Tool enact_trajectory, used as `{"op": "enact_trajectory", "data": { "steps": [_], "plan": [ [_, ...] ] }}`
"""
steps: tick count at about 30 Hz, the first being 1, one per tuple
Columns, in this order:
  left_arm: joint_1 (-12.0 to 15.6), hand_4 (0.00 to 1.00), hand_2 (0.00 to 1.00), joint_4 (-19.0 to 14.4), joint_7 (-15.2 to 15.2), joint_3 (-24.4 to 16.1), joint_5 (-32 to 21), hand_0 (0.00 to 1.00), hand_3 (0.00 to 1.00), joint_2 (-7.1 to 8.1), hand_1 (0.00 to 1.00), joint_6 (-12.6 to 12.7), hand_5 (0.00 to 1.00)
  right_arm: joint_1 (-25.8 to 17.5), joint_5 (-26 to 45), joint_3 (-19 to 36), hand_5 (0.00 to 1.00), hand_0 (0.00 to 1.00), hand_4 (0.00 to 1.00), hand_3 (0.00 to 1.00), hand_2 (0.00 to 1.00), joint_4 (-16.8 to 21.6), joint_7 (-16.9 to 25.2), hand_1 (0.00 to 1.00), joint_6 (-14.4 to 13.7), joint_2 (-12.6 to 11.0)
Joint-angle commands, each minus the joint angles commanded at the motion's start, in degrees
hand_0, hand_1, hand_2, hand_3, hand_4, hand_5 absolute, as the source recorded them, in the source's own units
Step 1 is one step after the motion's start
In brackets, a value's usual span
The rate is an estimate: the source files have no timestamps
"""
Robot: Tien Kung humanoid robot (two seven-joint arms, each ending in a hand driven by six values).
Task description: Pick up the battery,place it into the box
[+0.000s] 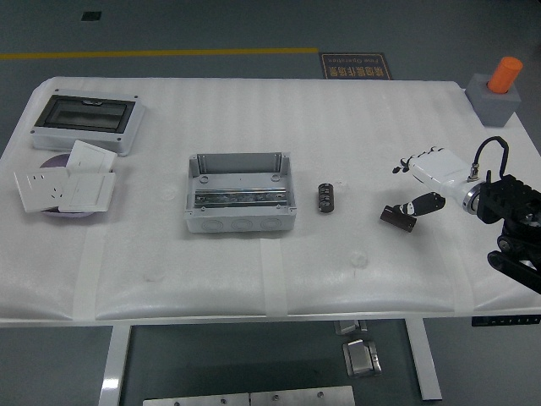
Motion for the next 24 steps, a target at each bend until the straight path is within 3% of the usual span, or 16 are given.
{"op": "enact_trajectory", "data": {
  "steps": [10,15,24],
  "plan": [
    [0.06,0.592,0.464,-0.02,0.14,-0.2,0.08,0.605,0.627,-0.05,0.63,-0.04,0.457,-3.2,0.29,3.86,0.402,0.865,0.886,0.771,0.729,4.35,-0.94,0.702,0.53,-1.92],
    [0.05,0.593,0.464,-0.04,0.17,-0.19,0.02,0.605,0.628,-0.13,0.63,-0.04,0.455,-4.57,0.12,3.91,0.403,0.865,0.884,0.766,0.727,5.71,-1.27,0.698,0.66,-1.7],
    [-0.14,0.596,0.464,-0.08,-0.11,0.37,-0.45,0.605,0.629,0.06,0.63,0.1,0.455,-5.42,0.92,3.47,0.415,0.86,0.877,0.765,0.728,3.51,-0.79,0.697,0.12,-0.38]
  ]
}}
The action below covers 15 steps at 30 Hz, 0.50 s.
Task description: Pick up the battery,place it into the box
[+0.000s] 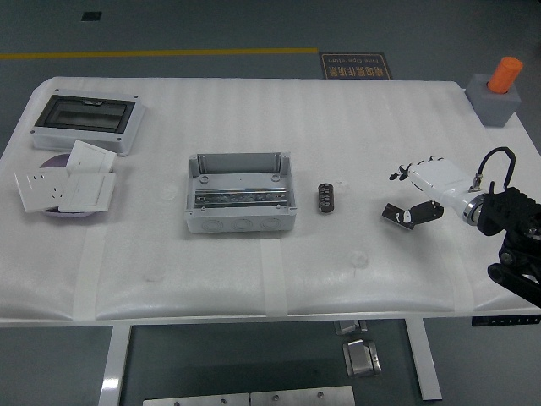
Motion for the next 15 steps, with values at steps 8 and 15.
{"op": "enact_trajectory", "data": {
  "steps": [8,15],
  "plan": [
    [-0.05,0.597,0.464,-0.04,-0.19,0.49,-0.66,0.605,0.63,0.16,0.63,0.15,0.456,-1.14,0.17,-0.25,0.423,0.855,0.87,0.761,0.719,-0.94,0.31,0.692,-0.62,0.35],
    [-0.23,0.599,0.464,-0.17,-0.52,1.54,-1.86,0.606,0.632,0.15,0.631,0.4,0.458,-1.91,0.13,-0.52,0.422,0.852,0.864,0.749,0.707,-0.81,0.28,0.688,-0.97,1.06]
  ]
}}
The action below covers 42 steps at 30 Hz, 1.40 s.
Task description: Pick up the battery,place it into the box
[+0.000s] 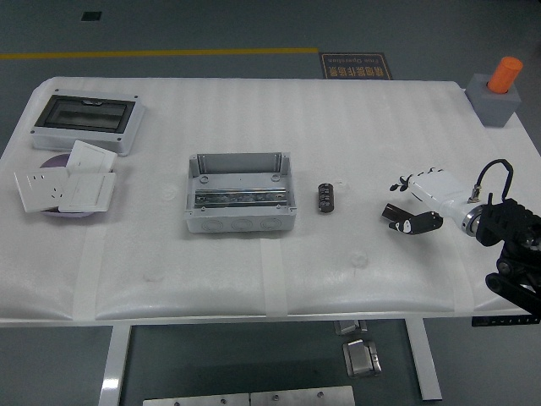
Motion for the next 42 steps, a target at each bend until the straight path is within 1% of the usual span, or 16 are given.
{"op": "enact_trajectory", "data": {
  "steps": [2,3,8,9,14,15,20,21,26,27,42],
  "plan": [
    [-0.05,0.599,0.464,-0.02,-0.11,0.24,-0.32,0.606,0.632,-0.01,0.631,0.09,0.458,-0.24,0.03,-0.1,0.422,0.852,0.864,0.749,0.707,-0.16,0.04,0.688,-0.1,0.18],
    [-0.07,0.599,0.464,-0.03,-0.16,0.34,-0.43,0.606,0.631,-0.01,0.63,0.13,0.458,-0.34,0.02,-0.12,0.435,0.837,0.857,0.724,0.67,-0.26,0.05,0.669,-0.15,0.24],
    [-0.17,0.599,0.464,-0.03,-0.29,0.57,-0.72,0.606,0.631,-0.03,0.63,0.22,0.458,-0.59,-0.06,0.1,0.435,0.837,0.857,0.724,0.67,-0.81,0.1,0.669,-0.4,0.34],
    [-0.18,0.599,0.464,-0.02,-0.32,0.6,-0.76,0.606,0.632,-0.01,0.63,0.24,0.458,-0.59,-0.07,0.14,0.434,0.825,0.848,0.69,0.648,-0.89,0.12,0.658,-0.48,0.33],
    [-0.23,0.599,0.464,-0.01,-0.46,0.68,-0.91,0.606,0.632,0.04,0.63,0.35,0.458,-0.65,-0.14,0.14,0.434,0.825,0.848,0.69,0.648,-1.16,0.22,0.658,-0.9,0.4],
    [-0.24,0.598,0.464,-0.01,-0.48,0.68,-0.91,0.605,0.633,0.03,0.63,0.34,0.457,-0.66,-0.15,0.11,0.416,0.809,0.793,0.64,0.618,-1.17,0.25,0.65,-0.99,0.43],
    [-0.32,0.598,0.464,-0.07,-0.64,0.96,-1.2,0.605,0.633,-0.02,0.63,0.39,0.457,-0.65,-0.28,0.0,0.416,0.809,0.793,0.64,0.618,-1.13,0.31,0.65,-1.24,0.5],
    [-0.33,0.601,0.464,-0.07,-0.69,1.02,-1.27,0.606,0.634,0.0,0.63,0.41,0.459,-0.68,-0.28,-0.04,0.396,0.792,0.659,0.621,0.592,-1.12,0.32,0.635,-1.29,0.52],
    [-0.31,0.601,0.464,-0.09,-0.8,1.22,-1.56,0.606,0.634,0.06,0.63,0.45,0.459,-0.93,-0.16,-0.11,0.396,0.792,0.659,0.621,0.592,-1.03,0.44,0.635,-1.49,0.69],
    [-0.32,0.603,0.464,-0.1,-0.85,1.34,-1.72,0.606,0.635,0.07,0.63,0.47,0.46,-1.04,-0.11,-0.14,0.383,0.785,0.624,0.62,0.584,-1.03,0.49,0.629,-1.56,0.77],
    [-0.85,0.608,0.463,-0.28,-1.76,2.82,-3.11,0.605,0.635,0.5,0.629,0.9,0.463,-1.64,0.44,-0.57,0.378,0.779,0.619,0.62,0.579,-1.35,1.27,0.621,-2.95,1.7]
  ]
}}
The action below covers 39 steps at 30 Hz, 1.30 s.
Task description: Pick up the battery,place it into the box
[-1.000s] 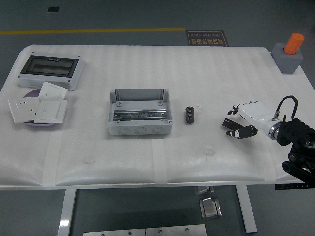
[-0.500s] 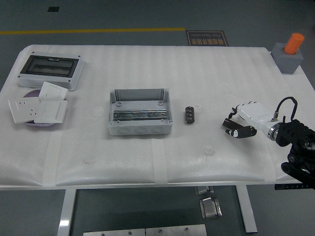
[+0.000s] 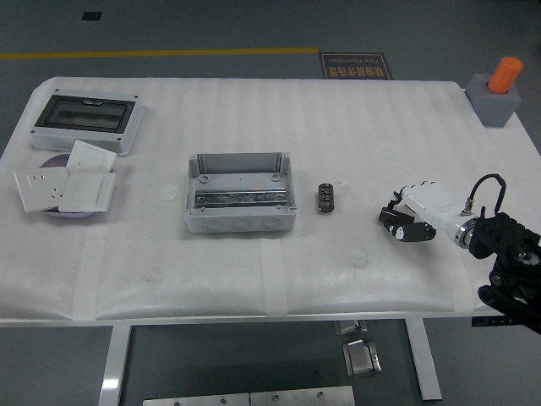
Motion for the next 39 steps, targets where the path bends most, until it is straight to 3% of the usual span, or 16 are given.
{"op": "enact_trajectory", "data": {
  "steps": [11,22,33,39],
  "plan": [
    [-0.29,0.611,0.462,-0.04,-0.66,0.2,-0.15,0.605,0.636,0.11,0.629,0.39,0.467,1.72,0.33,0.98,0.384,0.76,0.622,0.619,0.554,0.52,0.69,0.601,-1.75,0.28],
    [-0.3,0.61,0.462,-0.03,-0.8,-0.18,0.48,0.604,0.636,0.02,0.628,0.54,0.467,3.35,0.04,2.14,0.386,0.751,0.62,0.614,0.549,1.7,0.52,0.586,-2.31,2.19],
    [-0.24,0.611,0.463,0.0,-0.83,-0.54,0.81,0.605,0.636,-0.11,0.627,0.62,0.468,7.39,-1.07,3.68,0.385,0.745,0.619,0.612,0.543,5.93,-0.37,0.582,-2.4,5.46],
    [-0.2,0.611,0.469,0.0,-0.65,-0.91,1.2,0.605,0.637,-0.17,0.627,0.53,0.47,10.08,-1.05,3.31,0.386,0.747,0.618,0.614,0.54,7.19,-0.77,0.58,-2.35,9.37]
  ]
}}
